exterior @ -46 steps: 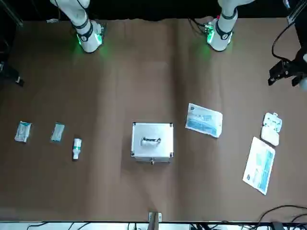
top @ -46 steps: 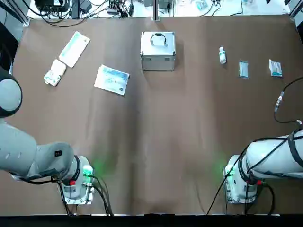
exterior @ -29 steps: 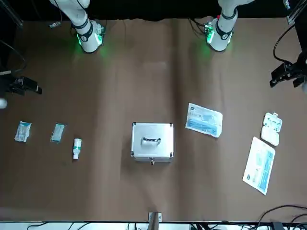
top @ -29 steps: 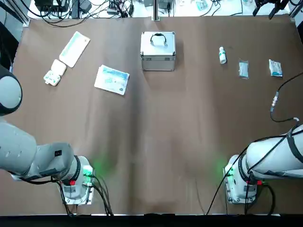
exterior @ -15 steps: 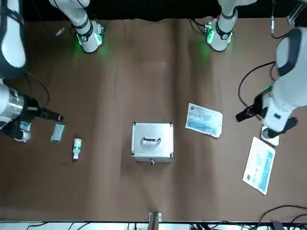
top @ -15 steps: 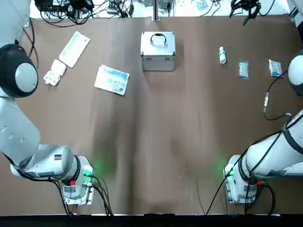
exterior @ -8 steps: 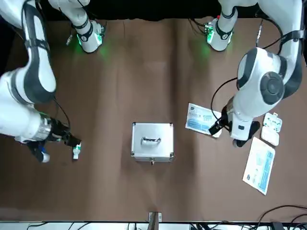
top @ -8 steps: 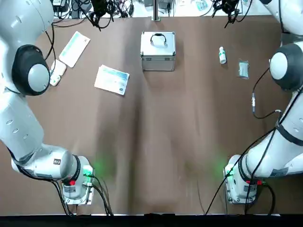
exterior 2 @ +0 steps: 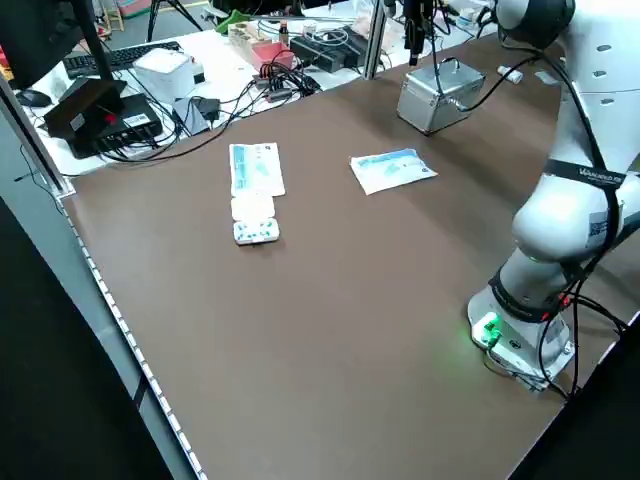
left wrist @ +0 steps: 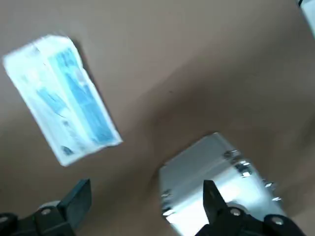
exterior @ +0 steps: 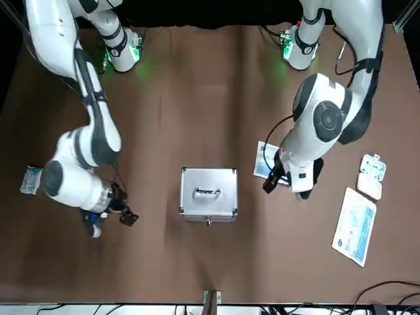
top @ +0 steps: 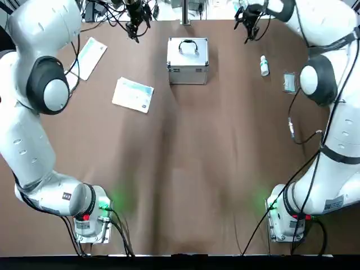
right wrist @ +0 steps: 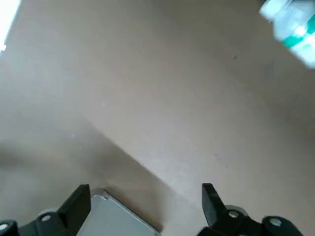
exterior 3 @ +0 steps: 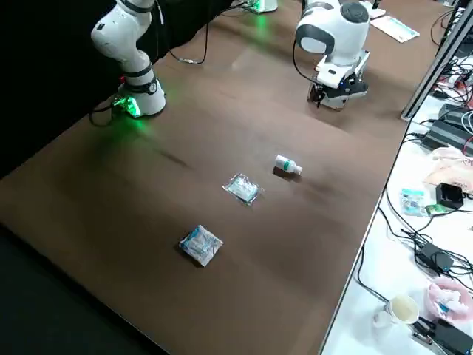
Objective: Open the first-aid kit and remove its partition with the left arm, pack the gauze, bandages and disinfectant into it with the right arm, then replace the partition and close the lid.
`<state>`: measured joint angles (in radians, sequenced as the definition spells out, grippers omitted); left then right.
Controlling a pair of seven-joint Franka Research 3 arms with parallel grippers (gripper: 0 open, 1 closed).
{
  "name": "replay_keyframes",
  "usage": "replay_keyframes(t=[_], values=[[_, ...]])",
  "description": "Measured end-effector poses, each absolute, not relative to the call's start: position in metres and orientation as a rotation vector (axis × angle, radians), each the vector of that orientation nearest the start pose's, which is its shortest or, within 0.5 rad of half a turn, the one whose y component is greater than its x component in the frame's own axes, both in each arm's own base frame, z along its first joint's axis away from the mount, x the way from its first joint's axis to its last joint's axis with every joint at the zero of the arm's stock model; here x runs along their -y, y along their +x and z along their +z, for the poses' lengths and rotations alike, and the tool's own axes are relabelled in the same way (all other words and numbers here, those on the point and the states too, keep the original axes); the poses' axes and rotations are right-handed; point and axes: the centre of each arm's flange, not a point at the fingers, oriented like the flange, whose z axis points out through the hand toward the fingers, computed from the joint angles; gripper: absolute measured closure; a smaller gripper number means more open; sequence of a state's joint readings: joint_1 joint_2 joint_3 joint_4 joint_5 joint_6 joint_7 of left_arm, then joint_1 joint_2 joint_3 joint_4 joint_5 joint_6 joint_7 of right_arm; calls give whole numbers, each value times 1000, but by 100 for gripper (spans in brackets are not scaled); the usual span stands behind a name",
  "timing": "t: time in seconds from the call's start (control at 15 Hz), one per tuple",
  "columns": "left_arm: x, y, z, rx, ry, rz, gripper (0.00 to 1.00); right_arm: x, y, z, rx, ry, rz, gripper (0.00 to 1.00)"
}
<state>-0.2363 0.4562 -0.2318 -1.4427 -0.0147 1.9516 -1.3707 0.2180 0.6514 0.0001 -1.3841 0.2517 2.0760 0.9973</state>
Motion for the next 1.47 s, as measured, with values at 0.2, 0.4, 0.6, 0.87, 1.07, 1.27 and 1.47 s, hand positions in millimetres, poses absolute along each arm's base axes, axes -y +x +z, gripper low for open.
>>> replay_keyframes(t=[0.2, 0.4, 0.6, 0.87, 1.07, 1.27, 1.47], values=[[325, 632, 427, 1718, -2847, 53, 0, -189, 712, 321, -1350, -2564, 159, 0], [364, 626, 415, 1850, -2785, 79, 0, -206, 711, 302, -1425, -2494, 200, 1], [397, 621, 404, 2006, -2719, 99, 0, -225, 714, 270, -1511, -2342, 218, 9], [424, 620, 394, 2271, -2602, 118, 0, -244, 716, 236, -1619, -2212, 239, 14], [426, 621, 391, 2369, -2522, 137, 0, -267, 711, 223, -1604, -2224, 262, 14], [432, 617, 392, 2405, -2487, 150, 0, -285, 706, 224, -1546, -2248, 270, 14], [450, 607, 385, 2392, -2504, 163, 0, -289, 709, 232, -1409, -2312, 234, 14]])
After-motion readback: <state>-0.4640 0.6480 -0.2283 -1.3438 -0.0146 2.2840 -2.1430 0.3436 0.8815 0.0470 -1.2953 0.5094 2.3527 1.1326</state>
